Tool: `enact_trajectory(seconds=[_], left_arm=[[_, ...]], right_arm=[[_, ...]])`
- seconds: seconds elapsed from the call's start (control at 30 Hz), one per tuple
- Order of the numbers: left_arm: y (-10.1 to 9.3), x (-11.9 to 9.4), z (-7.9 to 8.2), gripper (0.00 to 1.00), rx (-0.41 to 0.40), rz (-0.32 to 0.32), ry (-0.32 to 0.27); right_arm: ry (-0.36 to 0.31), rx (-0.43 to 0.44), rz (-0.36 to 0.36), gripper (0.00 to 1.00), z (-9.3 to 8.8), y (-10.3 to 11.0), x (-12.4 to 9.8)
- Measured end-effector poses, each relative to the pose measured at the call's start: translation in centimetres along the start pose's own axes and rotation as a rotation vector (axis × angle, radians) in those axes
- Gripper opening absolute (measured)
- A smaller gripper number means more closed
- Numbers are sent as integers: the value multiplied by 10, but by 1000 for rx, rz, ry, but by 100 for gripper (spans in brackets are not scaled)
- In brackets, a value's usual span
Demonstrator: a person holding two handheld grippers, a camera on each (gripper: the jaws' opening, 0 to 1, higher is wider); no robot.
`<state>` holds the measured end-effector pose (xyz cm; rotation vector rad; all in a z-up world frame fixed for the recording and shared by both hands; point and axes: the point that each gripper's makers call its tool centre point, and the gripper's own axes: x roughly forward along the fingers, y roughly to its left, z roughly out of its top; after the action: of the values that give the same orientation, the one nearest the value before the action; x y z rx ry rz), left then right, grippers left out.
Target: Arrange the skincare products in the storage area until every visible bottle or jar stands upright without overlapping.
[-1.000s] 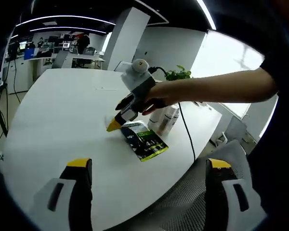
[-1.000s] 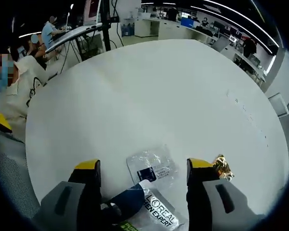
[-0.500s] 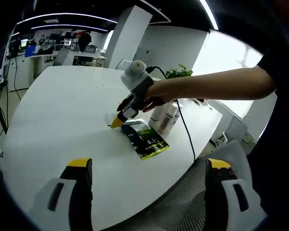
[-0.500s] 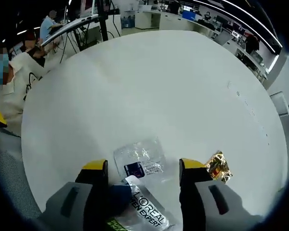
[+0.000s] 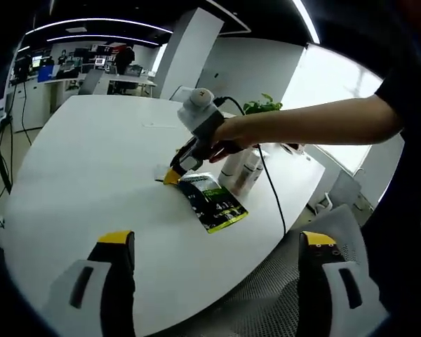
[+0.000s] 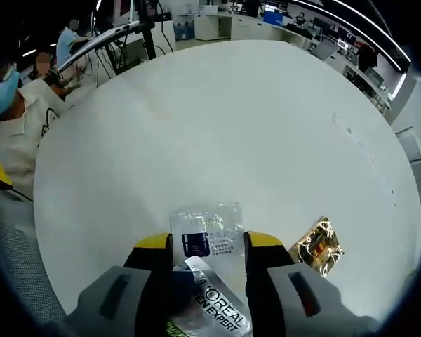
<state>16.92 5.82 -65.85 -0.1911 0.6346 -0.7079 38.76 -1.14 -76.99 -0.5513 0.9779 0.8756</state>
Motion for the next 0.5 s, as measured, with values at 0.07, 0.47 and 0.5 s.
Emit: enact_trajectory(seconds=[0.07, 0.47, 0.5], left_arm=[[0, 0, 0, 94, -1, 0, 0], [2, -1, 1, 93, -5, 3, -4], [2, -1, 1, 93, -6, 4, -5]], right_arm=[[1, 3, -2, 40, 0, -1, 1], [-16, 40, -17, 39, 4, 0, -2], [-23, 48, -17, 39, 6, -1, -2]])
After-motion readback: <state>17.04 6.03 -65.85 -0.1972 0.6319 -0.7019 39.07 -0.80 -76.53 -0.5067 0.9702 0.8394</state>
